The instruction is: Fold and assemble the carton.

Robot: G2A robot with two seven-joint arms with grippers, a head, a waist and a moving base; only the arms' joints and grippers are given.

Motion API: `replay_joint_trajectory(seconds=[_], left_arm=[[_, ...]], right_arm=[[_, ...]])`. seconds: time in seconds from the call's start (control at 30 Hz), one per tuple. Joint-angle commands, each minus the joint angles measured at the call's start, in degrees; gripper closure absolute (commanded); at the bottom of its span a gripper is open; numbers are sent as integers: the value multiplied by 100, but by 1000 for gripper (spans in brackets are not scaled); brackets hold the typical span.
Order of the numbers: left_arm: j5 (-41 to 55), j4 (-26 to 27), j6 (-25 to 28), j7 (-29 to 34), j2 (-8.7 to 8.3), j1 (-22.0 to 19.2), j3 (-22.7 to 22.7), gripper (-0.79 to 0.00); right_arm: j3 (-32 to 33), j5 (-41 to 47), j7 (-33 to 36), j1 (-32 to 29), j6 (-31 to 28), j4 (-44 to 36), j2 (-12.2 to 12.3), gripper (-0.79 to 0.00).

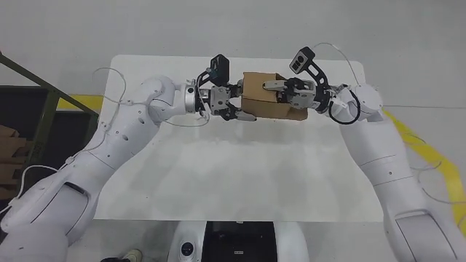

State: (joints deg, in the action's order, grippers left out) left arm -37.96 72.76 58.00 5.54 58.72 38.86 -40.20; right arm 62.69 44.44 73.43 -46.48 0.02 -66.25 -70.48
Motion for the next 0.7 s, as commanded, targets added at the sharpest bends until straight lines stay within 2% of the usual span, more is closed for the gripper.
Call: replay_joint_trajectory(seconds=[0.0,0.07,0.13,0.2,0.37,0.47,0.57,0.6,0.63,0.67], left_arm=[[23,-13,0,-95,-42,-36,70,-659],[40,-28,0,-185,-79,-74,136,-656],[49,-36,0,-263,-111,-106,206,-594],[43,-49,0,-325,-140,-138,276,-391],[39,-69,0,-498,-198,-205,440,-391],[50,-89,0,-593,-226,-245,520,-339],[45,-104,0,-695,-253,-274,583,-363],[46,-107,0,-728,-260,-280,604,-372],[44,-110,0,-756,-267,-290,624,-372],[39,-113,0,-787,-274,-300,641,-379]], right_arm=[[-3,-6,4,-6,-3,-7,-1,0],[-2,3,15,-13,-16,-11,-1,0],[-2,2,16,-19,-21,-14,-2,0],[1,1,17,-25,-22,-19,-1,0],[11,-19,26,-48,-30,-51,3,0],[16,-33,32,-56,-20,-68,6,0],[23,-23,34,-67,-12,-85,7,-311],[30,-20,32,-68,-18,-94,9,-391],[40,-7,33,-71,-17,-103,10,-576],[58,0,31,-71,-25,-112,13,-659]])
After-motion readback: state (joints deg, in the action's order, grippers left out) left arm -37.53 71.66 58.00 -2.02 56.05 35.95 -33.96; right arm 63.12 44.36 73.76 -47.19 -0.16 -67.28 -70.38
